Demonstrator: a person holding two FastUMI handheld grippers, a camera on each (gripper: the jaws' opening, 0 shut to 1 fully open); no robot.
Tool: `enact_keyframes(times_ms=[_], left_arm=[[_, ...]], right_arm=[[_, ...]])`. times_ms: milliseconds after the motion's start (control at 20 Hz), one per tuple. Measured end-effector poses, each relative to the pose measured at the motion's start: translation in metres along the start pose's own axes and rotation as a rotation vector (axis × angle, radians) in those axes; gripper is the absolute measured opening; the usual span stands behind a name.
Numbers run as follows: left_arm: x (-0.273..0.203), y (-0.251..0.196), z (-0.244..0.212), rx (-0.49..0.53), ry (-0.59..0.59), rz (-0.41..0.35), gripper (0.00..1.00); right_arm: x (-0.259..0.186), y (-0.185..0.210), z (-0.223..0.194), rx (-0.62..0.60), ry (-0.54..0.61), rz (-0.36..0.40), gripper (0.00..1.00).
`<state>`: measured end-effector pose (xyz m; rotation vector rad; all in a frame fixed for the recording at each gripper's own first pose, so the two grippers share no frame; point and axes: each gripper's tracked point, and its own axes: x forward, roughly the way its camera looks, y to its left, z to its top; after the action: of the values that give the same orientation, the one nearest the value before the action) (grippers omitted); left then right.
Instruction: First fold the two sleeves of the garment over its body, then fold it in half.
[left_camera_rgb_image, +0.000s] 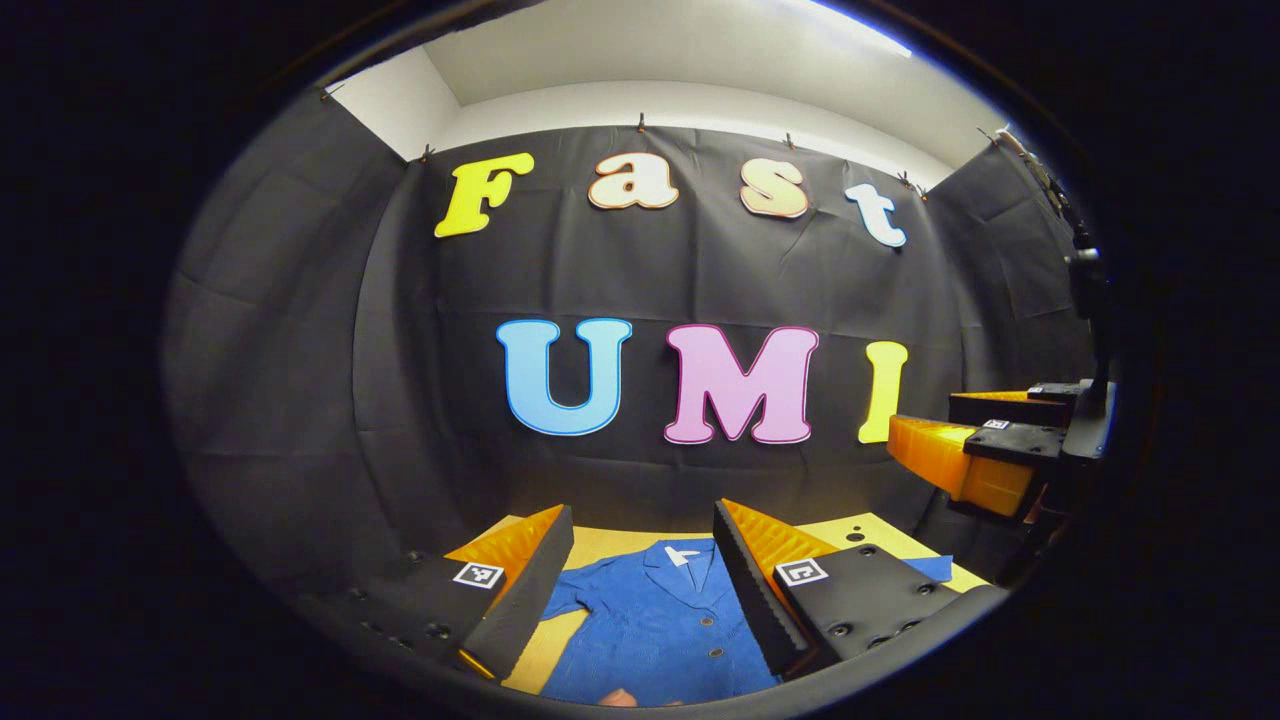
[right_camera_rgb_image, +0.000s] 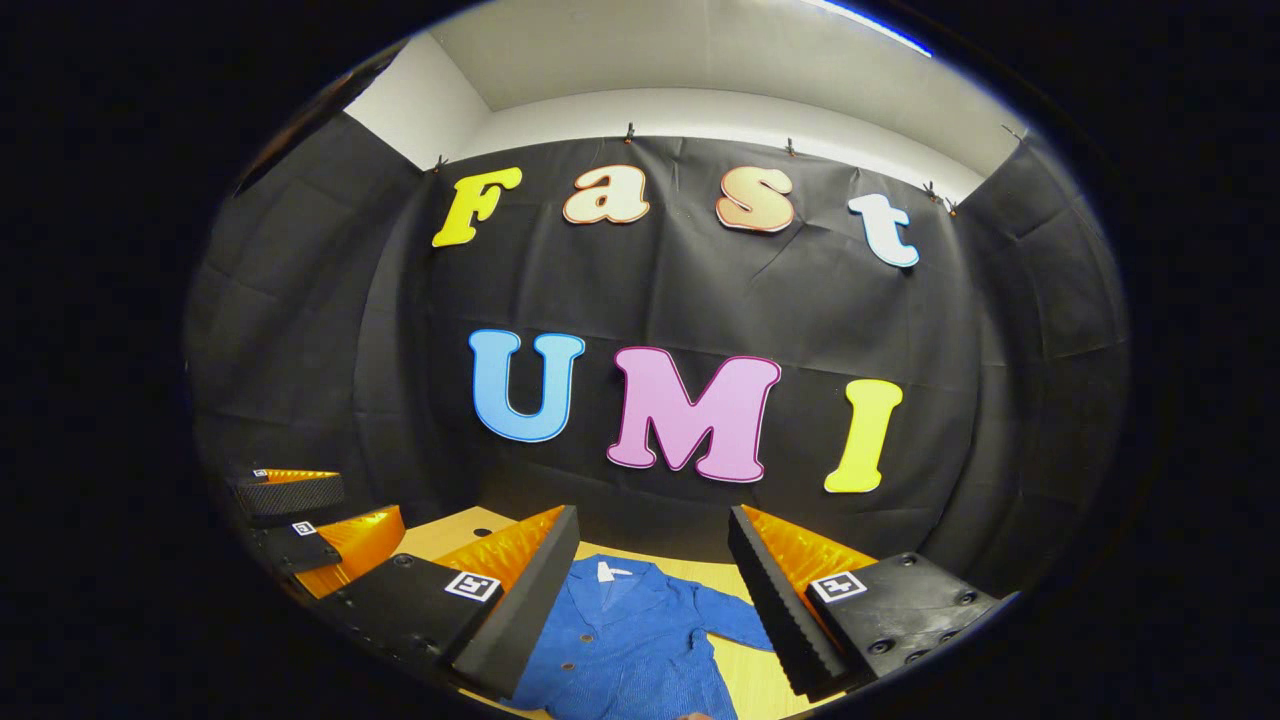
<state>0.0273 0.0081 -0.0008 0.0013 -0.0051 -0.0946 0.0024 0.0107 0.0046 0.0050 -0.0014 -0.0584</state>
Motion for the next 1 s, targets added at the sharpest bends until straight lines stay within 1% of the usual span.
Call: enact_keyframes(times_ms=[200,350,450,600,700,800,900,1000], left_arm=[[0.001,-0.008,0.006,0.013,-0.003,-0.018,0.8],[0.001,-0.017,0.002,-0.009,0.018,-0.064,0.81],[0.004,-0.017,0.002,0.001,0.022,-0.093,0.81],[0.007,-0.012,0.008,0.053,0.006,-0.14,0.8],[0.01,-0.011,0.004,0.055,0.008,-0.182,0.8],[0.013,-0.011,-0.007,0.035,0.041,-0.231,0.81],[0.019,-0.007,-0.016,0.033,0.068,-0.259,0.81],[0.03,0.0,-0.022,0.056,0.078,-0.257,0.8]], right_arm=[[-0.004,-0.011,0.004,0.008,0.001,-0.024,0.96],[-0.004,-0.017,0.007,-0.008,-0.007,-0.029,0.96],[0.001,-0.024,0.009,-0.021,-0.009,-0.041,0.96],[0.01,-0.05,0.019,0.02,0.004,-0.098,0.96],[0.019,-0.077,0.022,0.006,0.027,-0.148,0.96],[0.027,-0.101,0.022,0.005,0.076,-0.173,0.96],[0.036,-0.127,-0.001,0.047,0.182,-0.2,0.96],[0.045,-0.16,-0.037,0.086,0.318,-0.229,0.96]])
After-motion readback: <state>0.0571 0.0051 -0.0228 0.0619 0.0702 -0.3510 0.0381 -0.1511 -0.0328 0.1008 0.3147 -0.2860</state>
